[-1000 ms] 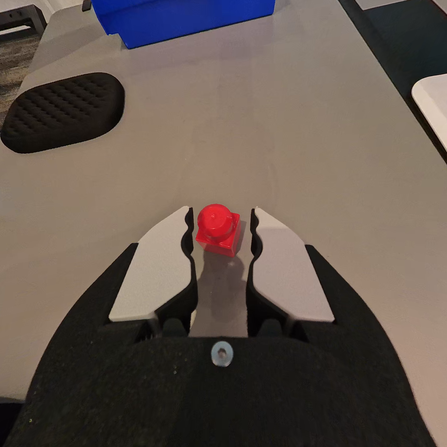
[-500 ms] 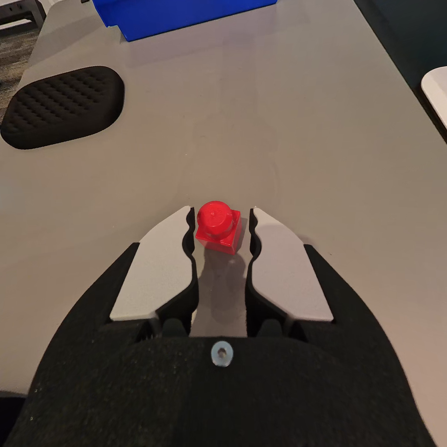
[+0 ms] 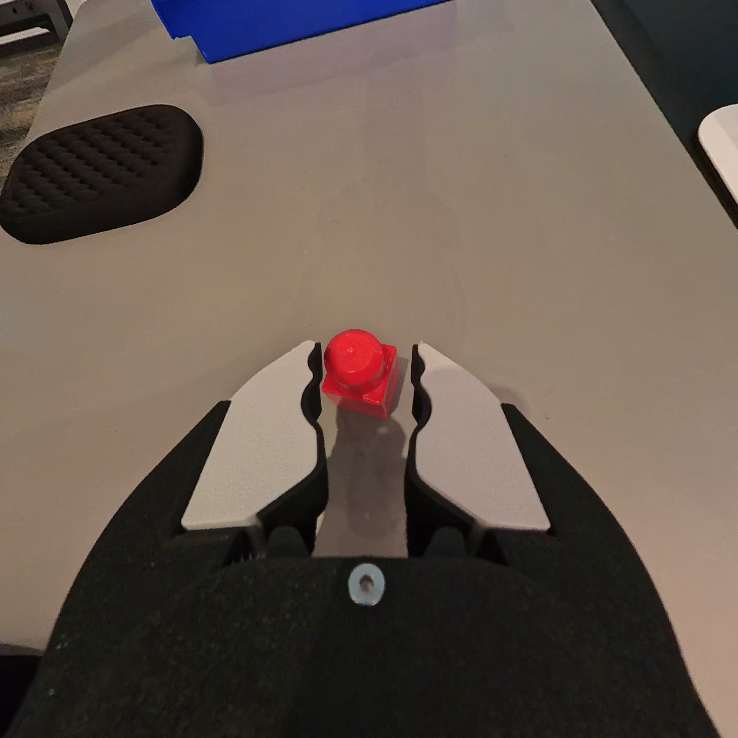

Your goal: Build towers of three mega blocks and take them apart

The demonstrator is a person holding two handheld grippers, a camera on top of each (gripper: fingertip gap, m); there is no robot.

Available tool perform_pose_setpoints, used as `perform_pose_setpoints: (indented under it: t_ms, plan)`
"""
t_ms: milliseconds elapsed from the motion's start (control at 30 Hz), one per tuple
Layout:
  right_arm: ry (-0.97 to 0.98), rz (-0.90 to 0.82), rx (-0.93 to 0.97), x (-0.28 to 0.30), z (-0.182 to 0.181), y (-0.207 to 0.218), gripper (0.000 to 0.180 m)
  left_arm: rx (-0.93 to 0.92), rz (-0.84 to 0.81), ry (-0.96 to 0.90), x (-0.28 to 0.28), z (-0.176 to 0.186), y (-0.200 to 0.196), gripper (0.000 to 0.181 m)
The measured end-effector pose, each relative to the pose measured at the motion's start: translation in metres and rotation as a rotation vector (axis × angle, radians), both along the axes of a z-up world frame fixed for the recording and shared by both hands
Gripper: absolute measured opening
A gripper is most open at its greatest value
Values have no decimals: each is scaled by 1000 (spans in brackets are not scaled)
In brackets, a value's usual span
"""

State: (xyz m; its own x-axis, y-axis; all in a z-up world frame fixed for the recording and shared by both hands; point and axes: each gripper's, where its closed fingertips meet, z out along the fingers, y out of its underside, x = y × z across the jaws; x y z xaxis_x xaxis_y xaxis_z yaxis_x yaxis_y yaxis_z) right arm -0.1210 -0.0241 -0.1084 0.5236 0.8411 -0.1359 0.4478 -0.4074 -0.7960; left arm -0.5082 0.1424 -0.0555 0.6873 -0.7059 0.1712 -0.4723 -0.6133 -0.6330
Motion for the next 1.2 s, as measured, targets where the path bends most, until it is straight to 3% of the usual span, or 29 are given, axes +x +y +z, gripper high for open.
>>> perform_pose_setpoints:
  t_ms: [233,400,533,733,933,1033,1133,1200]
  plan:
    - [83,-2,79,-13,29,5,41,162,-31,-254,12,63,-23,2]
    - [260,102,208,-63,89,-4,45,245,-206,-394,67,114,-66,3]
    - [451,214,278,-109,138,-24,57,235,-421,-539,131,142,-122,2]
    - [677,246,372,-139,189,-43,64,227,-629,-593,198,151,-183,2]
    - [697,293,356,-148,190,-51,61,193,-709,-620,227,149,-204,3]
    - [708,353,329,-148,187,-58,32,179,-727,-632,233,147,-208,3]
    - [720,359,321,-145,189,-59,31,156,-726,-667,235,148,-209,3]
    - [694,347,320,-143,187,-57,31,108,-710,-653,234,143,-207,33]
